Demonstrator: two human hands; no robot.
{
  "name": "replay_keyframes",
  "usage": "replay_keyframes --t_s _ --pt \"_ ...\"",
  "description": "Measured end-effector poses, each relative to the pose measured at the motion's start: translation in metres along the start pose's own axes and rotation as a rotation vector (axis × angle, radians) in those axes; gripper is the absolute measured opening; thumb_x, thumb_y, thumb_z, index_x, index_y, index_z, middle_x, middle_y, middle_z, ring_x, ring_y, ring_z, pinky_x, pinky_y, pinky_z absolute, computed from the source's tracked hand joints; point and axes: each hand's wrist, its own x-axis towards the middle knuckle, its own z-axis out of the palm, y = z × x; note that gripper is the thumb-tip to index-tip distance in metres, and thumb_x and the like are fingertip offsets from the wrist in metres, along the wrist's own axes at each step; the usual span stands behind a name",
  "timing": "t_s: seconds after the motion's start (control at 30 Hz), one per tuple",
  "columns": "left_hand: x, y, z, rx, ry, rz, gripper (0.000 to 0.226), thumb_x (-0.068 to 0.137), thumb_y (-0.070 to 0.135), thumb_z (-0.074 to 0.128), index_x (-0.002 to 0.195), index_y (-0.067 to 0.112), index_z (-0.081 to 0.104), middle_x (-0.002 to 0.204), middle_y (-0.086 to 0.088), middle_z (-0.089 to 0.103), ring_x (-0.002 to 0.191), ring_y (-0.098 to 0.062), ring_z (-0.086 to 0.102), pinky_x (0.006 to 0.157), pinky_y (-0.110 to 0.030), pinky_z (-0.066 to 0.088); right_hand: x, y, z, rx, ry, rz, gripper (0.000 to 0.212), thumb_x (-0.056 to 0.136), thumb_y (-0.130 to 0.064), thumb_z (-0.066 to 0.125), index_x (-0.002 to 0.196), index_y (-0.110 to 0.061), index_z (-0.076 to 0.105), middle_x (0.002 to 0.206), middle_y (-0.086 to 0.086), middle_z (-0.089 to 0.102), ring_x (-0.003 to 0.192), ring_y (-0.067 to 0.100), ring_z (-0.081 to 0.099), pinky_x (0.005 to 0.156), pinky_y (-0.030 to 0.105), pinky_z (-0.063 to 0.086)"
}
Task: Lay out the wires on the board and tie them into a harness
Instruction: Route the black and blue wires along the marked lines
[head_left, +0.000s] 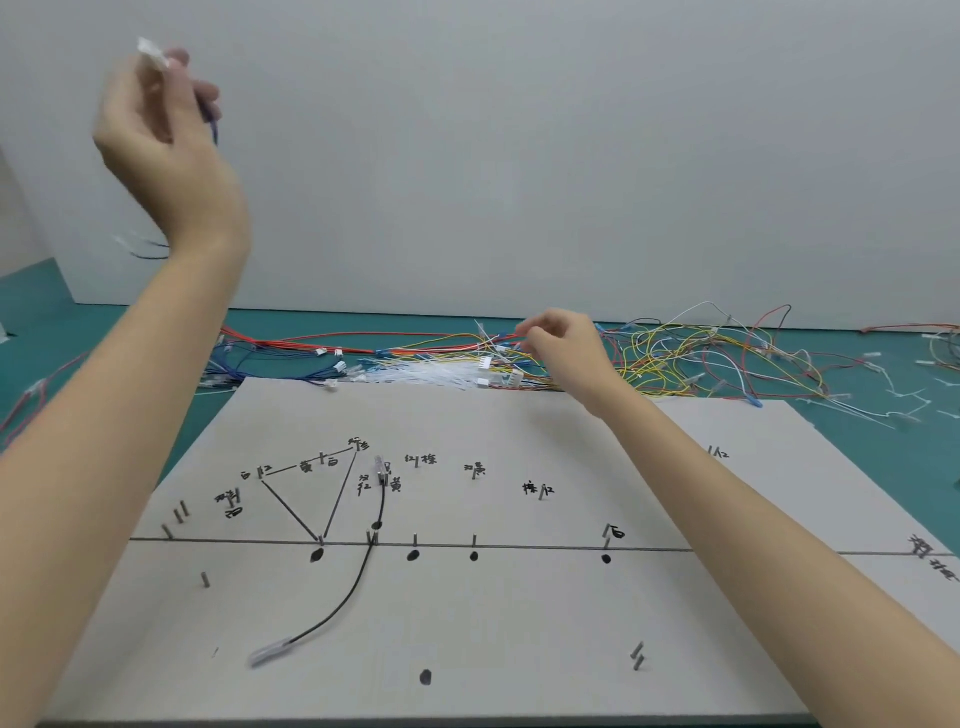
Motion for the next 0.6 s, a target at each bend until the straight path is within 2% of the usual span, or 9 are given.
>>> replay_keyframes --t_s 0.03,0.1,0.17,0.23,0.3,0.4,0.53,0.6 --pt "0.000 0.007 0.003 0.000 -0.045 -0.061 0.016 0.099 0.016 0.048 0.089 0.014 0.060 0.070 0.003 0.062 0.063 -0.013 0.056 0.060 -0.023 0.042 -0.003 -0.008 0.001 0.048 -0.001 -0.004 0.021 0.091 -0.005 0.048 0.094 -0.010 0.069 0.077 0.004 0.064 0.070 0.016 0.054 0.060 0.023 0.041" --pt "-0.005 0.018 0.004 -0.018 -0.173 -0.355 0.019 0.101 0.018 0.046 0.091 0.015 0.062 0.067 0.007 0.060 0.058 -0.007 0.055 0.056 -0.019 0.042 -0.011 -0.025 0.003 0.156 -0.033 -0.012 0.018 0.092 -0.005 0.051 0.094 -0.010 0.069 0.078 0.007 0.065 0.065 0.014 0.054 0.056 0.018 0.041" --pt "-0.017 0.027 0.000 -0.005 -0.409 -0.715 0.019 0.101 0.019 0.047 0.092 0.016 0.063 0.063 0.010 0.057 0.052 0.000 0.051 0.052 -0.012 0.043 -0.023 -0.042 0.005 0.286 -0.104 -0.018 0.014 0.094 -0.009 0.055 0.095 -0.011 0.069 0.076 0.005 0.065 0.064 0.013 0.057 0.058 0.021 0.043" --pt "-0.040 0.032 -0.005 0.089 -0.656 -0.946 0.018 0.100 0.019 0.048 0.094 0.014 0.064 0.064 0.010 0.053 0.047 0.001 0.047 0.044 -0.007 0.038 -0.035 -0.055 0.007 0.391 -0.184 -0.017 0.013 0.095 -0.016 0.059 0.099 -0.011 0.069 0.078 0.004 0.066 0.064 0.016 0.059 0.060 0.024 0.046" --pt "-0.069 0.036 -0.011 0.188 -0.859 -1.021 0.017 0.098 0.019 0.051 0.096 0.012 0.067 0.064 0.011 0.053 0.044 0.001 0.041 0.036 -0.008 0.029 -0.046 -0.066 0.013 0.464 -0.258 -0.008 0.019 0.095 -0.024 0.060 0.105 -0.011 0.069 0.081 0.004 0.066 0.062 0.016 0.059 0.057 0.024 0.047" --pt "-0.099 0.042 -0.020 0.282 -1.086 -1.022 0.019 0.091 0.024 0.060 0.097 0.012 0.073 0.064 0.011 0.058 0.042 -0.001 0.038 0.032 -0.011 0.022 -0.060 -0.077 0.024 0.521 -0.344 0.006 0.024 0.096 -0.027 0.058 0.105 -0.008 0.067 0.085 0.005 0.063 0.056 0.016 0.057 0.051 0.023 0.043" --pt "-0.107 0.047 -0.028 0.330 -1.199 -1.006 0.018 0.089 0.032 0.063 0.084 0.019 0.076 0.067 0.008 0.061 0.040 -0.004 0.033 0.035 -0.011 0.023 -0.071 -0.073 0.033 0.475 -0.347 -0.035 0.027 0.095 -0.022 0.059 0.100 0.003 0.069 0.074 0.005 0.060 0.053 0.015 0.051 0.050 0.025 0.036" --pt "-0.108 0.050 -0.032 0.377 -1.252 -0.993 0.023 0.086 0.039 0.064 0.085 0.019 0.075 0.069 0.005 0.061 0.040 -0.006 0.031 0.037 -0.012 0.023 -0.074 -0.068 0.036 0.493 -0.335 -0.029 0.023 0.094 -0.021 0.061 0.094 0.000 0.070 0.070 0.004 0.059 0.052 0.014 0.050 0.048 0.024 0.035"
